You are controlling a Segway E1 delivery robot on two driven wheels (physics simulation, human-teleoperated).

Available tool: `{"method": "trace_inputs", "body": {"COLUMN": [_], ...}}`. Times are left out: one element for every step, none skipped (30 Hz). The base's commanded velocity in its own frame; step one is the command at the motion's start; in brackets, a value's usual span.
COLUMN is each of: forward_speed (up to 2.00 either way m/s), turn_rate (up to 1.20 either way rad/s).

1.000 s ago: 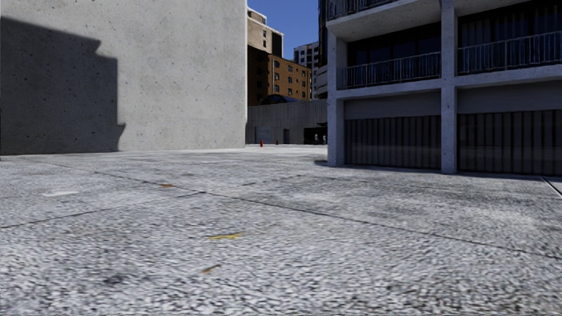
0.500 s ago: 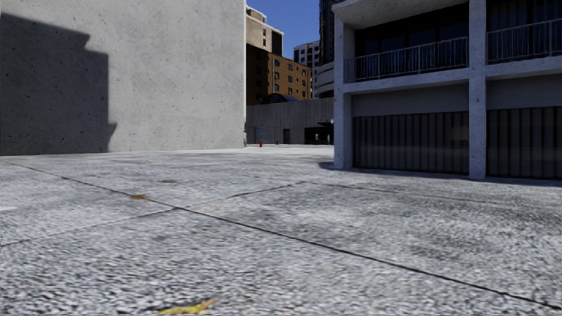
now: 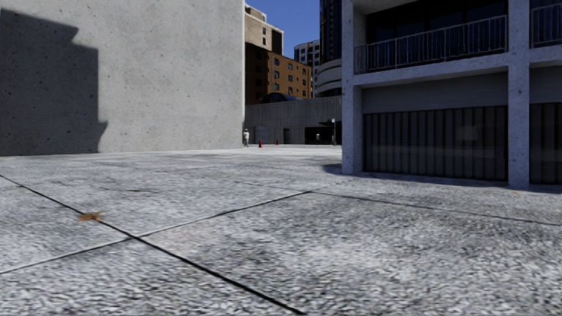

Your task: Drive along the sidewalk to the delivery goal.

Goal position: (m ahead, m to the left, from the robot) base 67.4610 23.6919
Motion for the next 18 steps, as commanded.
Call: {"method": "trace_inputs", "body": {"forward_speed": [2.0,2.0,2.0,2.0,2.0,2.0,2.0,2.0,2.0,2.0,2.0,2.0,2.0,2.0,2.0,2.0,2.0,2.0], "turn_rate": [0.0,0.0,0.0,0.0,0.0,0.0,0.0,0.0,0.0,0.0,0.0,0.0,0.0,0.0,0.0,0.0,0.0,0.0]}}
